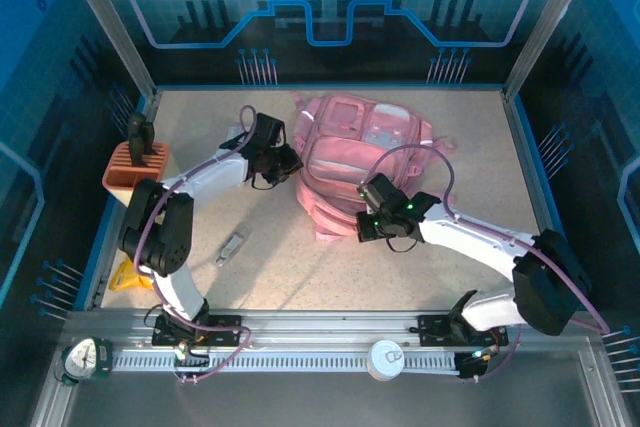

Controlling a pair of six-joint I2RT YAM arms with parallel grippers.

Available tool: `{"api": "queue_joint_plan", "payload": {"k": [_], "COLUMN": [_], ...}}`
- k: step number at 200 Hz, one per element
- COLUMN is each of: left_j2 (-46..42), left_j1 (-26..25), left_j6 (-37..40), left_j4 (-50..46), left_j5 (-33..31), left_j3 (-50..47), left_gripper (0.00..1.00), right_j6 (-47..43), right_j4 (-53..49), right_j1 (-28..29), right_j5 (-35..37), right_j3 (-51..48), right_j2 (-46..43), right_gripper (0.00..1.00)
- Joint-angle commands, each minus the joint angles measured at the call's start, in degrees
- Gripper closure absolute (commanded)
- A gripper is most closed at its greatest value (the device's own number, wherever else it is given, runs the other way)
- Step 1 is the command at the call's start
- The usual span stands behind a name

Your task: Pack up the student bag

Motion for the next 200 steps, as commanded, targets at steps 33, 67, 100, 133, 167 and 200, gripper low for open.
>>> {"api": "queue_joint_plan", "payload": {"k": [33,67,100,133,167,200], "left_j2": [-11.7,-18.9,-22.3,-19.2,-13.2,-8.0], "left_j1": [-1.4,-9.1,-17.4,-23.1,-25.7,-27.0], "left_j6": [-4.6,-12.0,-23.9,-31.6,-36.8,-38.7], "left_j4": [5.2,7.0,12.7,15.5,17.5,14.7], "left_j5": [6.3,1.0,-6.6,-10.7,-11.3,-13.5], "left_j3": [-10.0,-15.5,-21.3,-21.5,-19.3,-15.7], "left_gripper": [0.54,0.43,0.37,0.35,0.36,0.43], "right_j6": [0.6,0.8,1.4,1.8,1.4,1.9], "right_j4": [0.3,0.8,1.3,2.5,2.2,3.0], "right_j1": [0.8,0.8,1.0,1.0,1.0,1.0], "right_j5": [-1.5,-1.6,-1.0,-0.7,-0.6,-0.6], "right_j3": [-0.9,-1.9,-2.8,-3.6,-3.6,-4.5], "right_j2": [-0.5,-0.6,-1.0,-1.7,-1.4,-1.5], "right_gripper": [1.0,1.0,1.0,1.0,1.0,1.0]}}
